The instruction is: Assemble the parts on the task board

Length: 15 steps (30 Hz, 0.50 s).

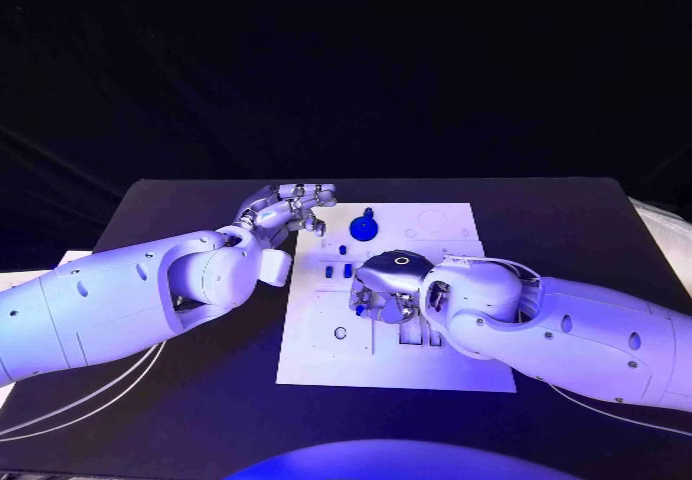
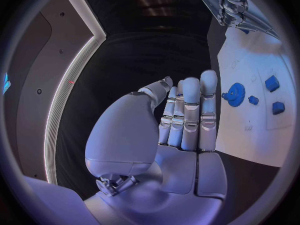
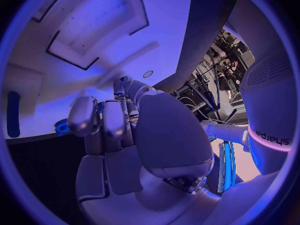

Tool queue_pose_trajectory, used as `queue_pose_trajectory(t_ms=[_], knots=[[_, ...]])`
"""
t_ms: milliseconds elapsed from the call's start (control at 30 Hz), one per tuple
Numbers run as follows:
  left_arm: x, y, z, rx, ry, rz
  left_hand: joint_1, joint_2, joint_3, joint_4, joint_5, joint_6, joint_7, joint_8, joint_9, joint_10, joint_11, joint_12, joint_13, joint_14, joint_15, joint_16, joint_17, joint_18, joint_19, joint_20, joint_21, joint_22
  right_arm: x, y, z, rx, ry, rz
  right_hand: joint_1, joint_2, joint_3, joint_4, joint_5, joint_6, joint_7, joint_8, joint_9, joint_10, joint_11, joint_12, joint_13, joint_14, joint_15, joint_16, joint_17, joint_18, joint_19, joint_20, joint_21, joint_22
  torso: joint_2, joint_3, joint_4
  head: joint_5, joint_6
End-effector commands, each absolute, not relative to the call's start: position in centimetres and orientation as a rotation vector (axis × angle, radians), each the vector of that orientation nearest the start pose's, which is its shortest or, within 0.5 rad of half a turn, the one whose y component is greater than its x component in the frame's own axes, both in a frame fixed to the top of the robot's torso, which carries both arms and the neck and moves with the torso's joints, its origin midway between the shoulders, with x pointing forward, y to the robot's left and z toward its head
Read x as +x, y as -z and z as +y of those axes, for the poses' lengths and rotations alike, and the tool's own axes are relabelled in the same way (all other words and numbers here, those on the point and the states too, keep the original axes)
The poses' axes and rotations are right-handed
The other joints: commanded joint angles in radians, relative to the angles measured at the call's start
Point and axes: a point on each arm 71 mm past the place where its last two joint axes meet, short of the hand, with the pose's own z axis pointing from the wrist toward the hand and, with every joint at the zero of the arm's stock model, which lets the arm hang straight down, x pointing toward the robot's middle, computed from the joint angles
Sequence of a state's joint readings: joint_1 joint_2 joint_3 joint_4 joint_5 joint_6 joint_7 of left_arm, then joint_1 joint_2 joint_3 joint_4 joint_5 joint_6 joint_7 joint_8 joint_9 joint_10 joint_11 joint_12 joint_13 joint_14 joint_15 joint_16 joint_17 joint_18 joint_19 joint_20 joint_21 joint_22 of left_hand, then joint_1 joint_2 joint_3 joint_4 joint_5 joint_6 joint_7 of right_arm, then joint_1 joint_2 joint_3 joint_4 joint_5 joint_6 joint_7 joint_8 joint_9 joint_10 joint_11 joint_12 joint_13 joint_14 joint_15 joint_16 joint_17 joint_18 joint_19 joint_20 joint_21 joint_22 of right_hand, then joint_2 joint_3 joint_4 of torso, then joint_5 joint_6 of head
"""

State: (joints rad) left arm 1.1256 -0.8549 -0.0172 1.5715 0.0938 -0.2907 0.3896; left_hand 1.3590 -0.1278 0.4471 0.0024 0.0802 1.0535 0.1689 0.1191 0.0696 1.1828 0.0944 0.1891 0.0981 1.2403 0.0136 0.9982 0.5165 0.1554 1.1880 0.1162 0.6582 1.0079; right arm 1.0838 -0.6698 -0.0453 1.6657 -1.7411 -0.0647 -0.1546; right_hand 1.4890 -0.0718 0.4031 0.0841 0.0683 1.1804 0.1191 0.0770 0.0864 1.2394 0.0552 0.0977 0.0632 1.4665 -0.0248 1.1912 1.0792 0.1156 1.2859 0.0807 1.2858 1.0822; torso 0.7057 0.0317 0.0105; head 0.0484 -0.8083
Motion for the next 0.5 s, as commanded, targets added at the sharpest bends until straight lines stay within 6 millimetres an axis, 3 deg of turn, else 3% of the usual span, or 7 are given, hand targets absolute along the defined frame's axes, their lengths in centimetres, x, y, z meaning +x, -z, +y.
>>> queue_pose_trajectory(t_ms=[33, 100, 167, 233, 300, 500], knots=[[46.94, 20.32, 19.92, -1.283, 1.629, 1.446, 0.004, 0.005, -0.004, 0.0, 0.001, -0.006, 0.001, 0.003, -0.002, -0.007, -0.003, 0.005, 0.002, -0.004, -0.004, -0.006, -0.001, 0.02, 0.0, -0.004, -0.004, -0.001, 40.73, 23.57, -7.33, -0.679, -0.733, 1.839, -0.018, -0.006, 0.001, 0.0, 0.005, -0.005, 0.009, -0.003, 0.0, -0.013, 0.01, -0.013, 0.0, 0.03, 0.008, 0.004, -0.002, -0.011, 0.0, 0.007, 0.002, -0.003, 0.0, 0.0, -0.0003, 0.0, -0.001], [46.94, 20.32, 19.92, -1.283, 1.629, 1.447, 0.004, 0.005, -0.004, 0.0, 0.001, -0.006, 0.001, 0.003, -0.002, -0.007, -0.003, 0.005, 0.002, -0.004, -0.004, -0.006, -0.001, 0.02, 0.0, -0.004, -0.004, -0.001, 40.76, 23.66, -7.34, -0.677, -0.725, 1.843, -0.042, -0.024, -0.007, 0.005, 0.022, -0.034, 0.02, -0.015, -0.007, -0.048, 0.022, -0.032, -0.002, 0.028, 0.018, 0.001, -0.008, -0.01, -0.006, 0.013, -0.003, -0.01, -0.001, -0.0002, -0.0004, 0.0, 0.0], [46.93, 20.32, 19.9, -1.284, 1.629, 1.448, 0.004, 0.005, -0.004, 0.0, 0.001, -0.006, 0.001, 0.003, -0.002, -0.007, -0.003, 0.005, 0.002, -0.004, -0.004, -0.006, -0.001, 0.02, 0.0, -0.004, -0.004, -0.001, 40.85, 23.69, -7.38, -0.667, -0.715, 1.84, -0.08, -0.061, -0.032, 0.014, 0.039, -0.103, 0.04, -0.017, -0.022, -0.113, 0.04, -0.036, -0.002, 0.021, 0.036, -0.011, -0.026, -0.005, -0.024, 0.027, -0.02, -0.036, -0.001, -0.0004, -0.0006, 0.0, 0.0], [46.93, 20.33, 19.9, -1.284, 1.629, 1.448, 0.004, 0.005, -0.004, 0.0, 0.001, -0.006, 0.001, 0.003, -0.002, -0.007, -0.003, 0.005, 0.002, -0.004, -0.004, -0.006, -0.001, 0.02, 0.0, -0.004, -0.004, -0.001, 40.95, 23.63, -7.43, -0.654, -0.706, 1.824, -0.09, -0.072, -0.049, 0.012, 0.041, -0.149, 0.044, -0.017, -0.023, -0.157, 0.047, -0.033, -0.001, 0.017, 0.041, -0.017, -0.036, 0.004, -0.048, 0.034, -0.045, -0.074, -0.001, -0.0002, -0.0004, -0.001, 0.001], [46.94, 20.33, 19.91, -1.284, 1.628, 1.449, 0.004, 0.005, -0.004, 0.0, 0.001, -0.006, 0.001, 0.003, -0.002, -0.007, -0.003, 0.005, 0.002, -0.004, -0.004, -0.006, -0.001, 0.02, 0.0, -0.004, -0.004, -0.001, 41.06, 23.53, -7.5, -0.64, -0.701, 1.805, -0.096, -0.078, -0.067, 0.009, 0.04, -0.18, 0.052, -0.016, -0.022, -0.184, 0.055, -0.028, 0.001, 0.014, 0.046, -0.022, -0.043, 0.009, -0.063, 0.04, -0.063, -0.1, -0.001, 0.0004, -0.0002, -0.001, 0.001], [46.95, 20.35, 19.92, -1.285, 1.628, 1.451, 0.005, 0.006, -0.008, -0.001, 0.002, -0.008, 0.002, 0.003, -0.002, -0.01, -0.002, 0.007, 0.002, -0.005, -0.004, -0.007, -0.004, 0.021, 0.0, -0.004, -0.009, -0.004, 41.17, 23.2, -7.7, -0.608, -0.702, 1.757, -0.094, -0.075, -0.084, 0.003, 0.042, -0.191, 0.054, -0.014, -0.021, -0.207, 0.059, -0.023, 0.001, 0.01, 0.048, -0.032, -0.058, 0.013, -0.071, 0.044, -0.076, -0.118, -0.001, 0.0006, -0.0001, -0.002, 0.003]])
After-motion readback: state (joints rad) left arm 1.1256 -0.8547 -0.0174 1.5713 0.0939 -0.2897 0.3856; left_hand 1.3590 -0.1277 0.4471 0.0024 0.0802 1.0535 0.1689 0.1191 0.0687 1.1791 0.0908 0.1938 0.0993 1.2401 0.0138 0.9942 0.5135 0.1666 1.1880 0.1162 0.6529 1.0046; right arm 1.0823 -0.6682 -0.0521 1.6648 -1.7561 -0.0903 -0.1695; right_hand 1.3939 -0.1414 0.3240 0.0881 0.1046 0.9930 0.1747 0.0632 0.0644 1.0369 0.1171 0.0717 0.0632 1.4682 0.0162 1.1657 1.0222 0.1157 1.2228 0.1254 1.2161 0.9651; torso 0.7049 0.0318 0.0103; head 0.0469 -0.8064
